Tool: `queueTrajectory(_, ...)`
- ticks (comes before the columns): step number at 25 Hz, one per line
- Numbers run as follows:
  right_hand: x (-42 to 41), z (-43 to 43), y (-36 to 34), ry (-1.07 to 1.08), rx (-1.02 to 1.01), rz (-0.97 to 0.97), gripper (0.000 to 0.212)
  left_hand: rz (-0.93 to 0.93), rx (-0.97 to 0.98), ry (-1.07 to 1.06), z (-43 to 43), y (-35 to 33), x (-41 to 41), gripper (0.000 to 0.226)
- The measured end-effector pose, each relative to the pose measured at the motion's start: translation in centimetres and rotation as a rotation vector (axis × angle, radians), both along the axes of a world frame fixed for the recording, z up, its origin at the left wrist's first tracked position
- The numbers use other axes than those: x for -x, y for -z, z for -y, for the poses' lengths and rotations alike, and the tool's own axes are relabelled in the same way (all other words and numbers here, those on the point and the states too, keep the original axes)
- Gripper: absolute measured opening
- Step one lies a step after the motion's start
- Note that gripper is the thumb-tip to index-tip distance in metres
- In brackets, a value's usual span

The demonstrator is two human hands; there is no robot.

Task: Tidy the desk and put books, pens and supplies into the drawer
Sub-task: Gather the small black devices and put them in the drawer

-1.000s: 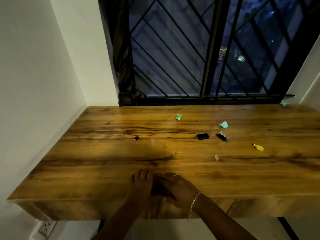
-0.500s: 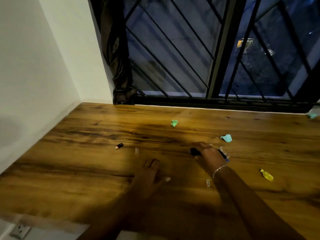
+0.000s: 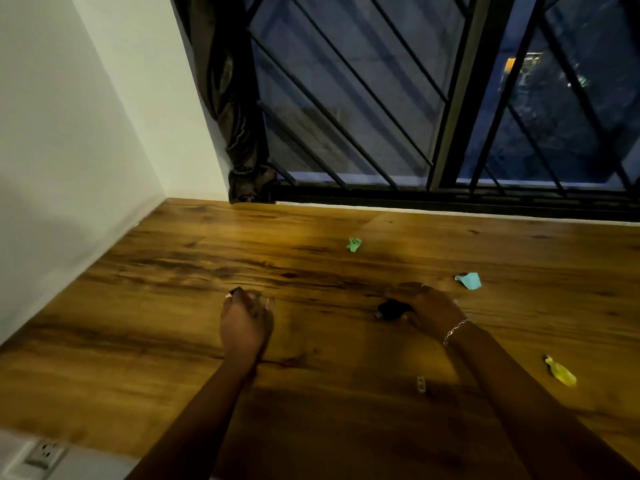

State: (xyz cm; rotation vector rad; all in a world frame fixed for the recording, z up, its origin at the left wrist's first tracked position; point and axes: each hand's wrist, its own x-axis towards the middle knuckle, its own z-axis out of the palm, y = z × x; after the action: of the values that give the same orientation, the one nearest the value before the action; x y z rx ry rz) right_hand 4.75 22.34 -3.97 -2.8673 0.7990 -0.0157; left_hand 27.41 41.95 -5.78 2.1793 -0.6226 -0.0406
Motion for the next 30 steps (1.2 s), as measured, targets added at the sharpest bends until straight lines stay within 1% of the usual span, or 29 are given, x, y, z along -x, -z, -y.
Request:
queueTrajectory(2,-0.1,0.1,0.2,-0.027,-0.001,-0.006,0.056,-0.035,-0.059,-0.010,0.5,0.3,-1.1,0.023)
queueTrajectory(5,-0.3,-0.1,0.4,-0.020,0.014,-0.033,0.052,-0.087,-0.118,0.002,1.2,-0.1,-1.6,0.026)
queueTrajectory(8,-1.0,-0.4,0.4,-0.021,-0.048,0.039,0.051,-0.064,-0.210,0.046,1.8,0.1,-1.5,0.019)
queueTrajectory(9,-1.3,-0.7,0.4,-0.018,-0.077,0.065,0.051,-0.093,-0.189,0.050,1.8,0.1,-1.6,0.014)
queueTrajectory(10,-1.8,-1.0,0.4,-0.013,-0.106,0.096,0.051,-0.176,-0.103,0.071,1.8,0.1,-1.9,0.014)
queueTrajectory(11,-2.3,-1.4,0.4,-0.002,-0.145,0.143,0.051,-0.311,0.023,0.106,1.7,-0.1,-2.2,0.020)
queueTrajectory(12,-2.8,-1.9,0.3,0.009,-0.202,0.210,0.052,-0.473,0.157,0.143,1.6,-0.3,-2.4,0.027)
queueTrajectory(14,-3.8,-2.9,-0.1,0.027,-0.340,0.347,0.056,-0.781,0.349,0.213,1.6,-1.1,-2.2,0.026)
queueTrajectory(16,-4.7,-3.8,-0.6,0.069,-0.468,0.423,0.056,-0.945,0.417,0.256,1.5,-2.1,-1.5,0.018)
queueTrajectory(18,-5.6,-4.6,-0.9,0.182,-0.667,0.531,0.051,-1.054,0.493,0.270,1.3,-2.6,-0.6,0.019)
queueTrajectory(21,-6.5,-5.7,-1.4,0.383,-1.134,0.729,0.036,-1.103,0.548,0.272,1.1,-2.9,0.5,0.021)
queueTrajectory(23,-7.2,-6.3,-1.5,0.471,-1.458,0.832,0.029,-1.113,0.552,0.279,1.0,-2.8,1.1,0.019)
queueTrajectory(24,-7.5,-6.6,-1.6,0.506,-1.538,0.866,0.026,-1.117,0.546,0.284,1.0,-2.8,1.4,0.017)
queueTrajectory(30,-8.3,-7.6,-1.9,0.584,-1.581,0.925,0.018,-1.119,0.525,0.290,0.9,-2.6,2.7,0.016)
